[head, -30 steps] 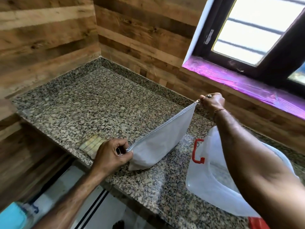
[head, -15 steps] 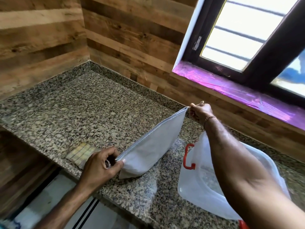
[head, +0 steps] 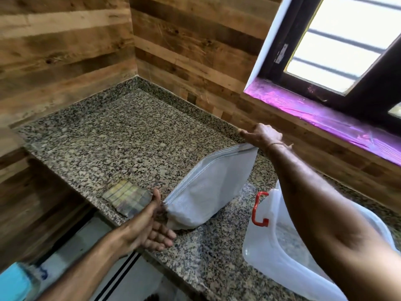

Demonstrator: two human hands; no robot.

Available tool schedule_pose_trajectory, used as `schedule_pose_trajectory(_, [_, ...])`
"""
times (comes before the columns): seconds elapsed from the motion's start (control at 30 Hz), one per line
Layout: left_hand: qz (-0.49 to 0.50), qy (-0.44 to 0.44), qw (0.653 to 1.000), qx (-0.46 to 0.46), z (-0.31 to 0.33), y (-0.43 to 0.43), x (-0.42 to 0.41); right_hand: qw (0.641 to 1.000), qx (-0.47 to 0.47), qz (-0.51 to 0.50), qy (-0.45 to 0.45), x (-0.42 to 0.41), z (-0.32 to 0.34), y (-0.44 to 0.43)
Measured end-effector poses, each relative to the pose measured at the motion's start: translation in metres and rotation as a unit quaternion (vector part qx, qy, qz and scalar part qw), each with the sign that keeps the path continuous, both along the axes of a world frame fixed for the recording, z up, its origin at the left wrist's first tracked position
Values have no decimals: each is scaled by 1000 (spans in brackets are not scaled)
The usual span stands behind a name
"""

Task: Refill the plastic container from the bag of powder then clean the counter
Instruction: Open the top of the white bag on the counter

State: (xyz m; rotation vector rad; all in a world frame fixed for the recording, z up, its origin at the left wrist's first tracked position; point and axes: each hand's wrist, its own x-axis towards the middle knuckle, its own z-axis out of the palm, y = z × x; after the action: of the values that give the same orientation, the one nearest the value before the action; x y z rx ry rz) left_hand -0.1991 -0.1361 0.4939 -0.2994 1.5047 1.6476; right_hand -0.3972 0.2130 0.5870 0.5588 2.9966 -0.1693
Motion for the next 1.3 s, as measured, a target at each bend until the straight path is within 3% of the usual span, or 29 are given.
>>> schedule_pose_trajectory(0.1, [42,-67,994,75,1,8,-6,994,29,8,-106,-8,2,0])
schedule_pose_trajectory(0.23, [124,-101,975,154,4,18,-11,961,-152,-33,-228,-9,4,10])
schedule_pose_trajectory(0.33, [183,-104,962,175,4,25,-8,935,-196,-33,-293,-11,-5,20])
schedule_pose_trajectory(0.43, [219,-114,953,176,3,34,-4,934,-212,-28,-286,-15,-22,39])
schedule_pose_trajectory(0.57, [265,-128,936,194,-3,36,-2,945,-267,-35,-183,-14,-32,59])
schedule_pose_trajectory(0.67, [276,-101,938,184,-7,35,2,928,-346,-49,-130,-6,-29,65])
schedule_pose_trajectory(0.8, [317,-33,934,162,-11,39,7,879,-464,-43,-96,0,-30,71])
schedule_pose_trajectory(0.9, [340,15,927,157,-21,44,17,867,-490,-28,-81,5,-38,74])
schedule_pose_trajectory(1.03, [289,20,950,119,-29,43,28,905,-414,5,-94,13,-38,79])
schedule_pose_trajectory(1.13, [238,-30,962,134,-23,36,24,948,-266,55,-164,15,-24,73])
schedule_pose_trajectory(1.23, [233,-76,962,122,-20,38,8,966,-89,124,-210,13,-14,57])
schedule_pose_trajectory(1.3, [219,-87,966,109,-18,42,-3,968,-58,131,-207,9,-13,42])
